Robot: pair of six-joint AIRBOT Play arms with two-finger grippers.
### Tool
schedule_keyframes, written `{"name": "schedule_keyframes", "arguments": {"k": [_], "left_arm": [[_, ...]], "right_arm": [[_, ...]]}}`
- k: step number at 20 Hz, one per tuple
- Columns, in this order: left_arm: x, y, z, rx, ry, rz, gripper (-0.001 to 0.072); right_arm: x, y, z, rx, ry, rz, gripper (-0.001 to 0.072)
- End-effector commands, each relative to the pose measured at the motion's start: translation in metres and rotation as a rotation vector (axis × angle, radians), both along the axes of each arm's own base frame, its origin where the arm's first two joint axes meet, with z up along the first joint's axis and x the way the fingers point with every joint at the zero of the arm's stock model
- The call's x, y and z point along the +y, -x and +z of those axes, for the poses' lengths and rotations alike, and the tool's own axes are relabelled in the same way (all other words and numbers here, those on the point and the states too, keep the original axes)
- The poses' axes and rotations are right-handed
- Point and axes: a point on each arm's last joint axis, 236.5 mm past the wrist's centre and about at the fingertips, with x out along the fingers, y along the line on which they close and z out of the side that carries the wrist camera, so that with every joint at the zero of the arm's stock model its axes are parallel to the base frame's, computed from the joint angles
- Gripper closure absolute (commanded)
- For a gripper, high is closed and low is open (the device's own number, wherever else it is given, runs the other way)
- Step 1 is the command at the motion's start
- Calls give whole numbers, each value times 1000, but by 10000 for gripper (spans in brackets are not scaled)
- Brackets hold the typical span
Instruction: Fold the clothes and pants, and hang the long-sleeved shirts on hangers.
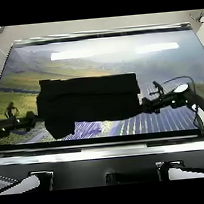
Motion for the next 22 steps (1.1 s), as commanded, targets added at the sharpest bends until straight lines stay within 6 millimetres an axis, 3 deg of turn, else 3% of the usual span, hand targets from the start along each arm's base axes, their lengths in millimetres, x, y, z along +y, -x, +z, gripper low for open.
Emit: {"name": "schedule_keyframes", "arguments": {"k": [1, 4, 7, 10, 22], "left_arm": [[15, -41, 45, -96, -119, -59, 692], [20, -79, 64, -141, -262, -136, 692], [30, -119, 73, -156, -317, -137, 692], [33, -153, 84, -191, -322, -154, 692], [21, -235, 42, -201, -354, -204, 692]], "right_arm": [[4, -37, 42, -140, 41, 3, 680], [14, -84, 65, -286, 192, 2, 680], [-3, -123, 78, -327, 282, -130, 680], [-13, -145, 89, -375, 314, -187, 680], [-21, -210, 57, -414, 310, -291, 679]]}}
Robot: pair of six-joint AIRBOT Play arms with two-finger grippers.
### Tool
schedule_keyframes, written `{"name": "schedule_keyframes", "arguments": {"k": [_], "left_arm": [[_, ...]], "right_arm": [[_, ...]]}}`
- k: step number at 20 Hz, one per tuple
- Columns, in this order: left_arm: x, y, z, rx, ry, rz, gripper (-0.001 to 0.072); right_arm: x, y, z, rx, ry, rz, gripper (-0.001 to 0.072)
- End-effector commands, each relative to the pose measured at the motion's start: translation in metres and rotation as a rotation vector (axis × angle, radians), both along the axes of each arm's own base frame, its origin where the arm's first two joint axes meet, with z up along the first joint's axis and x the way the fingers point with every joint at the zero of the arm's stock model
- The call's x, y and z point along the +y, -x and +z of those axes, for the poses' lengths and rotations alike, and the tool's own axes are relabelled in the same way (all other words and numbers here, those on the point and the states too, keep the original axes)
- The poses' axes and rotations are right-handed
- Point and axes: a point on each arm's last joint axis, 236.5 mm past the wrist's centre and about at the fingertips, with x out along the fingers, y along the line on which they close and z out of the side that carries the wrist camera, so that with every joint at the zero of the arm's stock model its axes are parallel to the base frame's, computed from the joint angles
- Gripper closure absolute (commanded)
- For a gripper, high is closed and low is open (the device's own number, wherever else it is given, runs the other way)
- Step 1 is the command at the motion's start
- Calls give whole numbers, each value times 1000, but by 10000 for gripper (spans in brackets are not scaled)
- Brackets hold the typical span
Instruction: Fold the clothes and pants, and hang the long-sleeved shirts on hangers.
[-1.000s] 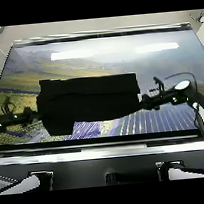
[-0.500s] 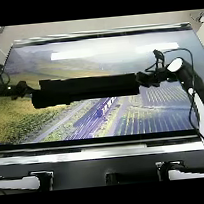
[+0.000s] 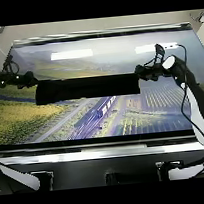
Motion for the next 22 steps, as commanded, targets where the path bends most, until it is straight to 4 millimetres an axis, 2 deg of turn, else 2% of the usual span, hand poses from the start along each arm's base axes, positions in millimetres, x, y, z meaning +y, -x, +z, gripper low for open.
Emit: {"name": "schedule_keyframes", "arguments": {"k": [1, 4, 7, 9, 10, 11, 12, 13, 14, 15, 16, 18, 20, 21, 22], "left_arm": [[-4, -25, -11, -28, -18, -7, 692], [-2, -40, -24, -36, -33, -2, 692], [0, -47, -49, -24, -36, 15, 692], [-2, -51, -66, -14, -35, 24, 689], [-3, -53, -73, -12, -35, 28, 659], [-4, -54, -76, -12, -34, 35, 629], [-2, -56, -76, -13, -31, 52, 602], [-1, -58, -73, -16, -27, 66, 451], [0, -57, -68, -16, -25, 68, 134], [1, -53, -61, -14, -27, 60, 7], [3, -49, -53, -10, -30, 52, 7], [11, -37, -32, 5, -51, 51, 7], [21, -22, -7, 29, -103, 61, 7], [23, -14, 5, 36, -128, 53, 7], [20, -6, 19, 36, -144, 36, 7]], "right_arm": [[-1, -22, -12, -15, -8, -21, 679], [1, -30, -35, 14, -20, -29, 679], [1, -35, -61, 45, -29, -45, 678], [0, -38, -71, 48, -37, -65, 676], [0, -41, -72, 44, -43, -73, 661], [0, -42, -72, 43, -51, -81, 578], [1, -41, -71, 48, -57, -85, 432], [3, -38, -70, 61, -59, -74, 352], [4, -33, -66, 82, -59, -54, 325], [4, -29, -59, 95, -63, -40, 269], [1, -24, -50, 102, -68, -34, 214], [-24, -14, -30, 132, -91, -72, 201], [-54, 0, -27, 205, -165, -130, 144], [-58, 4, -27, 226, -222, -123, 123], [-58, 6, -27, 236, -293, -108, 39]]}}
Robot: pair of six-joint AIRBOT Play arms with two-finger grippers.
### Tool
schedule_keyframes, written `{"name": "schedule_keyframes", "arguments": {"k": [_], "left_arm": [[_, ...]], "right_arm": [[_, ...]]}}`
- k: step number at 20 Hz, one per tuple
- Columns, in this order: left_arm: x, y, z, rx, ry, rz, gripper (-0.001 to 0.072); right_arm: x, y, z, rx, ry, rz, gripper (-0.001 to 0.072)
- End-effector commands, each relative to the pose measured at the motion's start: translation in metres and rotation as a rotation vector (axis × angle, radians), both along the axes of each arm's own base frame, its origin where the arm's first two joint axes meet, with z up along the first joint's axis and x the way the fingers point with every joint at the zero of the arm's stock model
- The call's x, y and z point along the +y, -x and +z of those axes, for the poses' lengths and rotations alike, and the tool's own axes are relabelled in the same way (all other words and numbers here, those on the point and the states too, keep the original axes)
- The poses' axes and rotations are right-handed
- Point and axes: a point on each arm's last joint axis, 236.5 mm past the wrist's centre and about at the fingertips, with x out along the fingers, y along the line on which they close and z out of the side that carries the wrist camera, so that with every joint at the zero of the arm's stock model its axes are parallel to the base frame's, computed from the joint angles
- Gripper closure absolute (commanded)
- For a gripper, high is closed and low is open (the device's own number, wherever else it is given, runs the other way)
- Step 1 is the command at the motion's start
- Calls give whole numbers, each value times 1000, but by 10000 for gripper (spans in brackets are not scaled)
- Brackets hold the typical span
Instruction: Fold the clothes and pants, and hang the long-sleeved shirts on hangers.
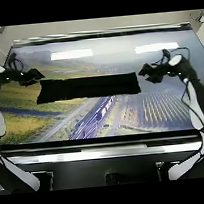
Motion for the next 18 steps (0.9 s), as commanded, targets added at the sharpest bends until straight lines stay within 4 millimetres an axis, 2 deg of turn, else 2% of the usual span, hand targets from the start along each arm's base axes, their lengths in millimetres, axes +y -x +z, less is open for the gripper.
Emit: {"name": "schedule_keyframes", "arguments": {"k": [1, 3, 5, 8, 14, 18], "left_arm": [[2, 30, 39, 38, -59, -26, 7], [-7, 43, 62, 43, -61, -48, 7], [-15, 53, 80, 43, -59, -54, 7], [-20, 64, 96, 49, -54, -52, 7], [-26, 70, 103, 63, -41, -40, 9], [-31, 70, 102, 66, -41, -51, 9]], "right_arm": [[-8, 17, 7, 55, -206, 17, 24], [-8, 15, 0, 52, -276, 28, 23], [0, 13, -11, 49, -316, 52, 23], [11, 11, -28, 59, -345, 65, 24], [24, 5, -47, 53, -307, 82, 44], [45, 0, -58, 52, -272, 90, 54]]}}
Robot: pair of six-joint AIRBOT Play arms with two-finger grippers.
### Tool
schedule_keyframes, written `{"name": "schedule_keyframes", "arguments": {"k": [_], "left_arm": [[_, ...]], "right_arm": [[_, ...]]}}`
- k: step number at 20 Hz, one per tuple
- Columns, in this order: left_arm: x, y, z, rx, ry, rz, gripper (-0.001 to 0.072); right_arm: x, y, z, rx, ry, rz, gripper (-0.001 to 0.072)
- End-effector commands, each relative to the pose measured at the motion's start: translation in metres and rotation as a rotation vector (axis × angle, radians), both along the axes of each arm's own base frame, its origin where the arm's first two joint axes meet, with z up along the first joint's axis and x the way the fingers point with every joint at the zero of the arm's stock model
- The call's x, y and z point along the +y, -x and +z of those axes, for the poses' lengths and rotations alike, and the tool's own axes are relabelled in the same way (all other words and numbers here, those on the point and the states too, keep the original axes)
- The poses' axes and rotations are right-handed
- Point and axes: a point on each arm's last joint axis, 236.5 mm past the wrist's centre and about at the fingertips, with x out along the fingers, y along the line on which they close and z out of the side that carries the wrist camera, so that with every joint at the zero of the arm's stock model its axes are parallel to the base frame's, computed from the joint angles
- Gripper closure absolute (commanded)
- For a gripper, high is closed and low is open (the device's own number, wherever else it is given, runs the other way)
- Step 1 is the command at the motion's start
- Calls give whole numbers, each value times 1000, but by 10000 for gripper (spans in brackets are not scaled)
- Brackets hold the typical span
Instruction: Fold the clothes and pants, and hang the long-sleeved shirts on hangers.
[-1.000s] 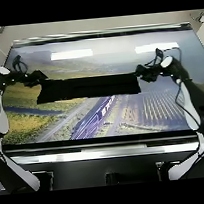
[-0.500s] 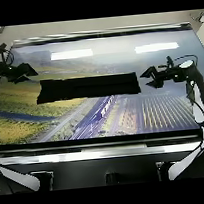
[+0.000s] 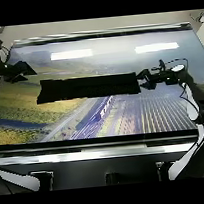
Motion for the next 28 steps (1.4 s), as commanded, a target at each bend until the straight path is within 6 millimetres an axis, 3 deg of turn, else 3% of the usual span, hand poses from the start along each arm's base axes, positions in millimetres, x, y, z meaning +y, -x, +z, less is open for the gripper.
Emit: {"name": "schedule_keyframes", "arguments": {"k": [1, 5, 7, 8, 9, 10, 11, 14, 17, 19, 23, 25, 28], "left_arm": [[-4, 3, 1, 9, 2, -6, 9], [-7, 5, 0, 19, 3, -14, 9], [-8, 6, -1, 23, 4, -18, 24], [-10, 6, -1, 23, 4, -21, 36], [-13, 6, -1, 23, 4, -27, 208], [-16, 6, -1, 25, 5, -31, 526], [-21, 6, -2, 29, 8, -34, 689], [-50, -3, -12, 43, 41, 3, 691], [-108, -20, -36, 53, 88, 32, 692], [-162, -21, -64, 101, 121, 18, 691], [-276, -3, -116, 199, 223, -28, 692], [-331, 9, -131, 227, 302, -46, 692], [-396, 31, -143, 281, 415, -49, 692]], "right_arm": [[17, -3, -15, 6, 41, 9, 78], [42, -3, -25, 20, 60, 15, 194], [45, -7, -25, 10, 69, 2, 410], [44, -9, -24, 4, 70, -3, 574], [42, -10, -20, -2, 71, -5, 664], [42, -11, -14, -13, 72, -5, 676], [43, -12, -6, -28, 73, -5, 677], [46, -10, 34, -72, 62, 5, 678], [50, 2, 86, -97, 50, 15, 678], [48, 13, 118, -126, 75, 29, 678], [44, 44, 172, -148, 127, 51, 678], [44, 60, 196, -157, 138, 56, 678], [45, 83, 230, -177, 147, 61, 678]]}}
